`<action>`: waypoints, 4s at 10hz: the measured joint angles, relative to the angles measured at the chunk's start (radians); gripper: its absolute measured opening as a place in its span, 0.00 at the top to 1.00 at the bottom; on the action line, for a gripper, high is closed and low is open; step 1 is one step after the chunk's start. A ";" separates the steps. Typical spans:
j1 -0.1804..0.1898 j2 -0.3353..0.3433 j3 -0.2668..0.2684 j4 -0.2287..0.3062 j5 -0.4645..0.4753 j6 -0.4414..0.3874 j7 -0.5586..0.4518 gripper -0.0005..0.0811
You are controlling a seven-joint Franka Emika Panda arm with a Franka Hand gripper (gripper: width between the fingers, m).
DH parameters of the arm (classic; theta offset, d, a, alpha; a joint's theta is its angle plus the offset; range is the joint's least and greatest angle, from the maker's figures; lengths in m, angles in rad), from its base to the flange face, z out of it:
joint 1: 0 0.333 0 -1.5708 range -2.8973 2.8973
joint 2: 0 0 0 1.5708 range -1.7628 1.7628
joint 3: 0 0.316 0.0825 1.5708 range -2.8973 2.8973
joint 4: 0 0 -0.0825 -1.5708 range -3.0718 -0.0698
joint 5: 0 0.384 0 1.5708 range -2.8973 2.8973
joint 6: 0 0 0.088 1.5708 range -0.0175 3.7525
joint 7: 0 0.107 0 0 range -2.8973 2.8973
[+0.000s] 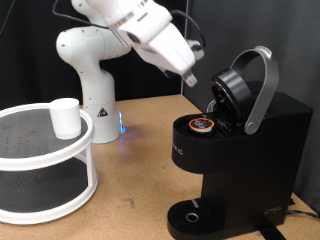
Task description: Make a cup of coffee with the keurig machine
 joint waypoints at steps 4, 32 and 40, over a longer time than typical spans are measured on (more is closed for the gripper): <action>-0.029 -0.054 -0.039 0.057 -0.001 -0.087 0.008 0.01; 0.051 0.014 0.116 0.168 0.300 -0.087 0.159 0.01; 0.098 0.109 0.282 0.255 0.208 0.072 0.334 0.01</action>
